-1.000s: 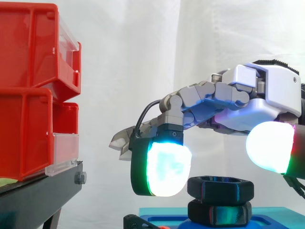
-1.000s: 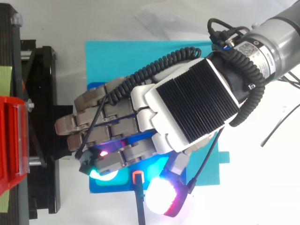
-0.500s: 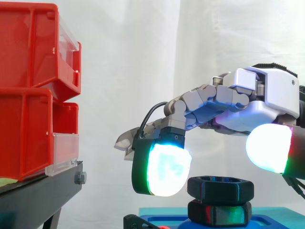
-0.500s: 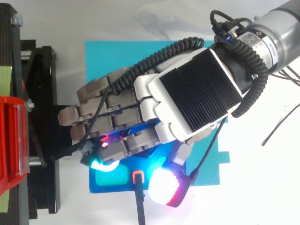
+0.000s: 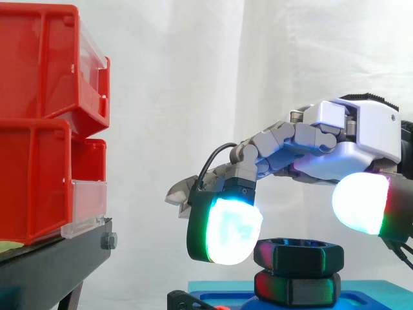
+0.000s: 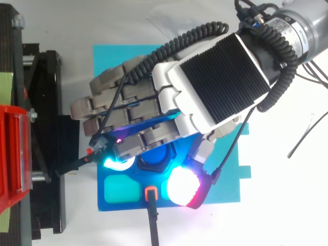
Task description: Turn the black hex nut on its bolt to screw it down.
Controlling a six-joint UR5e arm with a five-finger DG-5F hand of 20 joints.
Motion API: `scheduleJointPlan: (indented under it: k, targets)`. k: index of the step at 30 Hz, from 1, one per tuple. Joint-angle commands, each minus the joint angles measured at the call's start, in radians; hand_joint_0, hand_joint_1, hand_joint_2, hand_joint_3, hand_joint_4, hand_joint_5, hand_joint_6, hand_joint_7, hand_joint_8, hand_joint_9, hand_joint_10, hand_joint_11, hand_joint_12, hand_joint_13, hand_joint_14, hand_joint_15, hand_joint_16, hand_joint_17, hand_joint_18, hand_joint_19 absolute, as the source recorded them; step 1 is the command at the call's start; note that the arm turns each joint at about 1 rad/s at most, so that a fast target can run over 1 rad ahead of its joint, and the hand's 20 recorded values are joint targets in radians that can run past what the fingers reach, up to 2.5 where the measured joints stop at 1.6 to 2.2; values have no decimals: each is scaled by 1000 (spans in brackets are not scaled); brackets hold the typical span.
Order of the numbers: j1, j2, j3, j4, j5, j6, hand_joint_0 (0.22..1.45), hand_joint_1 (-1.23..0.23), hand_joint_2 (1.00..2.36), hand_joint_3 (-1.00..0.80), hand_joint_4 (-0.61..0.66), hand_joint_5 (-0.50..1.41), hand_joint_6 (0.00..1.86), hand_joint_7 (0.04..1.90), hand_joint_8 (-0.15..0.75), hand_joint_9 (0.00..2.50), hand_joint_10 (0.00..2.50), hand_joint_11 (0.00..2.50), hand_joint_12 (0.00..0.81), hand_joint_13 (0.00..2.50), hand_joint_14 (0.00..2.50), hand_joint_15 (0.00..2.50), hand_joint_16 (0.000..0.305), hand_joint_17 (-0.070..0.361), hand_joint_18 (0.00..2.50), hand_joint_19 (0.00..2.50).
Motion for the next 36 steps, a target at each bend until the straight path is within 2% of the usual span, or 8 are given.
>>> scheduleJointPlan:
  k: [1,10,15,19,27,29,33,36]
  targets:
    - [-8,0,-1,0,-9,0,445,-299,1000,-500,385,-79,736,729,398,577,6,269,427,430,1,73,69,155,498,438]
    - [-20,0,-1,0,-21,0,447,-297,1000,-500,387,-77,748,714,402,586,6,272,427,437,1,75,69,156,502,442]
    - [-39,0,-2,-3,-41,0,447,-296,1000,-500,386,-77,748,714,399,587,8,267,426,439,2,72,69,156,502,435]
    - [-46,0,-2,0,-49,0,449,-293,1000,-500,395,-77,748,718,400,589,6,274,426,441,2,73,69,156,504,437]
    - [-83,0,-2,3,-86,2,451,-291,1000,-500,386,-75,747,718,404,595,5,266,426,447,0,71,69,156,511,434]
    - [-88,0,-2,4,-90,2,452,-290,1000,-500,392,-75,746,720,402,596,5,259,423,447,2,71,69,155,514,444]
    - [-91,0,1,30,-107,3,453,-287,1000,-500,390,-75,745,724,400,595,6,270,421,446,2,71,69,155,512,445]
    - [-79,0,22,84,-121,25,455,-284,1000,-500,384,-75,744,723,400,604,6,273,419,447,2,72,68,153,516,446]
